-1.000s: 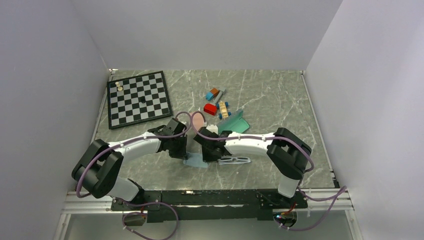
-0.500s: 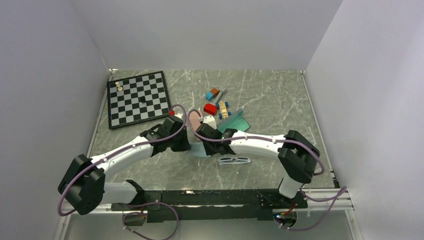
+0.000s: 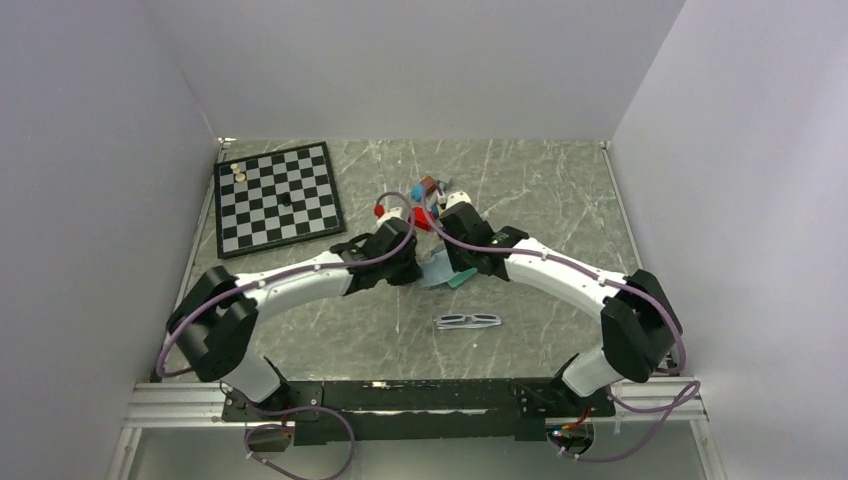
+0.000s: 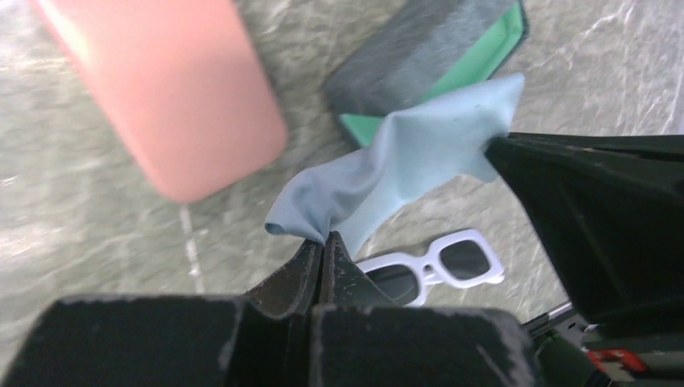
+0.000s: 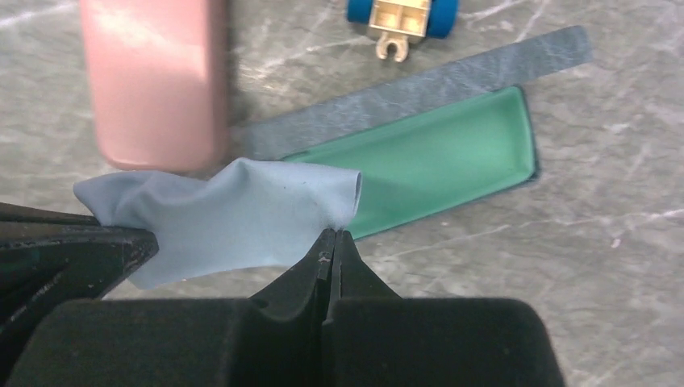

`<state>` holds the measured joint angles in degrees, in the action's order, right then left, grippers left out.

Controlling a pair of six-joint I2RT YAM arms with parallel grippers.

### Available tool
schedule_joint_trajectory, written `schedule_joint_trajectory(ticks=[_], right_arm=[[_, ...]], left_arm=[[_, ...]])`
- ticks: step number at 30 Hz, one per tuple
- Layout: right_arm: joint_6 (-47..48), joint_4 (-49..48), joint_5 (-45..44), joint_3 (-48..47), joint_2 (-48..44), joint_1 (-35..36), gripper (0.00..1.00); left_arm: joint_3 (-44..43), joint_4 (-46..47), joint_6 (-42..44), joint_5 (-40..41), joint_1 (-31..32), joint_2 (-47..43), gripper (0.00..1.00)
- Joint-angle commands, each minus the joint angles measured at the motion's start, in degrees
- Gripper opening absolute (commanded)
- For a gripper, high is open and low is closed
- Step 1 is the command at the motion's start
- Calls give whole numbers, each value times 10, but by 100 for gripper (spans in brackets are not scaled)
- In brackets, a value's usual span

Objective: Organize the sunglasses

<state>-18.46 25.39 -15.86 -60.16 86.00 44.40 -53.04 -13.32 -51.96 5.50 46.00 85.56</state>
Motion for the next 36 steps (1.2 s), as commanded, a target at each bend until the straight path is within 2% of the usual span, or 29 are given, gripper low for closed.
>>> schedule_joint_trajectory(ticks=[1, 5, 11, 20, 27, 36], right_arm=[[99, 9, 15, 16, -31, -25, 0], [144, -2, 59, 26, -43, -58, 0], [169, -22, 93, 22, -27, -116, 0], [222, -25, 154, 0, 8, -176, 0], [268, -71, 152, 1, 41, -191, 0], [280, -53, 156, -41, 98, -208, 0]], left_arm=[[-78, -2, -72, 59, 32, 57, 0], [-125, -22, -113, 65, 43, 99, 0], [-172, -47, -136, 163, 82, 140, 0], [-249, -77, -158, 153, 84, 226, 2], [-277, -96, -180, 176, 83, 256, 5], [-309, -117, -201, 162, 84, 300, 5]])
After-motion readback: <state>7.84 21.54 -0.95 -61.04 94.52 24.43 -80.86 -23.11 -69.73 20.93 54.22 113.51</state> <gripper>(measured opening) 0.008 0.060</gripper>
